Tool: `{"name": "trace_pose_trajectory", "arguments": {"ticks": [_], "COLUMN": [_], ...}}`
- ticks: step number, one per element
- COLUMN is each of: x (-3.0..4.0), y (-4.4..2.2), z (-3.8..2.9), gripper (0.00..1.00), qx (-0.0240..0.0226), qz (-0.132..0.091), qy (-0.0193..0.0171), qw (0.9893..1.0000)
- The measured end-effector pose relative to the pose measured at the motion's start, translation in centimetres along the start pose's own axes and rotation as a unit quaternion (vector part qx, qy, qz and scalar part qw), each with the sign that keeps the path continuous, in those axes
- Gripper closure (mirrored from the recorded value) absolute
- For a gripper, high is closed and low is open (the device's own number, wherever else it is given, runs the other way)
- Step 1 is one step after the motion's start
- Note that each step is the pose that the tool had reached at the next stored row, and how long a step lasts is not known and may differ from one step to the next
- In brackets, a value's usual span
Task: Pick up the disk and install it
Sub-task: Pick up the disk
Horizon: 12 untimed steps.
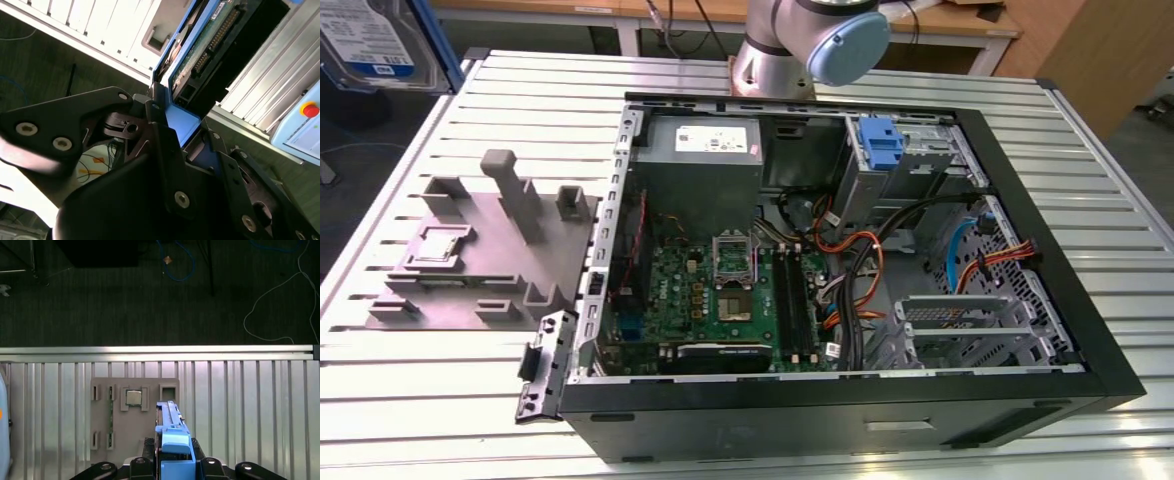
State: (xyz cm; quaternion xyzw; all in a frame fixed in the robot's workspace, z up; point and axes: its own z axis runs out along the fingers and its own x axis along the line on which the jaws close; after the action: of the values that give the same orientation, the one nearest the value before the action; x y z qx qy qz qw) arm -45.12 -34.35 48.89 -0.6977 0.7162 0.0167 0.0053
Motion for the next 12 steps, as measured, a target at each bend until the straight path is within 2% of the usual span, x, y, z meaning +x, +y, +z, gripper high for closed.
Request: {"name": "trace_pose_trajectory", "arguments": {"ticks": [3,5,7,12], "x": [0.02,0.20,0.68,0.76], "y": [0.01,0.00,-0.01,-0.01], "z": [-0.39,-0.39,-0.41,-0.42], "gripper": [0.64,0.64,0.64,0.64], "qx": [0.0000,0.0001,0.0001,-0.0001], "qz": [0.000,0.000,0.000,0.000], "qy": [0.0005,0.0005,0.0006,0.0006], "qw": [1.0000,1.0000,1.0000,1.0000]}}
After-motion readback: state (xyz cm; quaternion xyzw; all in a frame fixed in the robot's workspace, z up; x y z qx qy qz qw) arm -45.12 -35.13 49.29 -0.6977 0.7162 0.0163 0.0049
